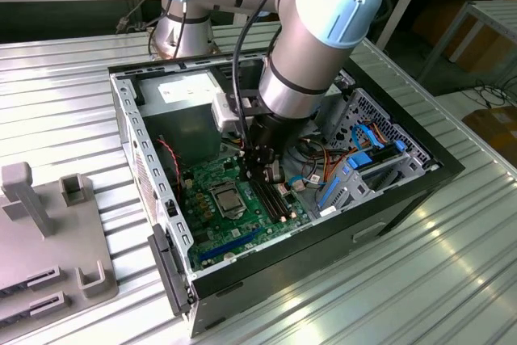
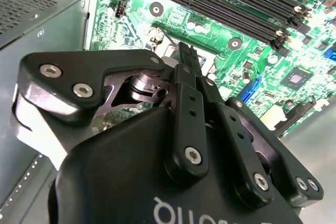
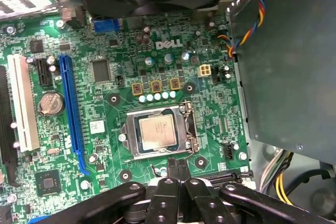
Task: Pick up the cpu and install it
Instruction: 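Install the first cpu locking lever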
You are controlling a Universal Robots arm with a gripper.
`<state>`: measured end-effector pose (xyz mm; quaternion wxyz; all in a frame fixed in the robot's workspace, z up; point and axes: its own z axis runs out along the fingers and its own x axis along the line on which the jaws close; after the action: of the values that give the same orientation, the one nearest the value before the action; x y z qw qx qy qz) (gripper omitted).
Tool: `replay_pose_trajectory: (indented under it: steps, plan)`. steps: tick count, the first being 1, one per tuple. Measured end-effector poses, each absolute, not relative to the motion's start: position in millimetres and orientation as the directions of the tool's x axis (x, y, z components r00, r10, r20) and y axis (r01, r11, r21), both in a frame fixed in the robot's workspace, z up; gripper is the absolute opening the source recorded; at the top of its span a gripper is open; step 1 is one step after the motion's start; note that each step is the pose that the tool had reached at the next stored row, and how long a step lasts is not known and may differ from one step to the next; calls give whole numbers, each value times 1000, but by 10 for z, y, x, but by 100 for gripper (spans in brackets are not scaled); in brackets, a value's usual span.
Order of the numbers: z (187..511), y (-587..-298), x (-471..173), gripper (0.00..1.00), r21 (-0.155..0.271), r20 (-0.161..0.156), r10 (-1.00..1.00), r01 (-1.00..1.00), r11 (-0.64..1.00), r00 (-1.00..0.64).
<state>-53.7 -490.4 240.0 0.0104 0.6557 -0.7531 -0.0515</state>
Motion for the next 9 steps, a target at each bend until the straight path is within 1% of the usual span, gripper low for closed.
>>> replay_pose_trajectory:
  steps: [9]
  plan:
    - [2383, -4943, -537, 11, 81, -51, -996, -994, 74, -78]
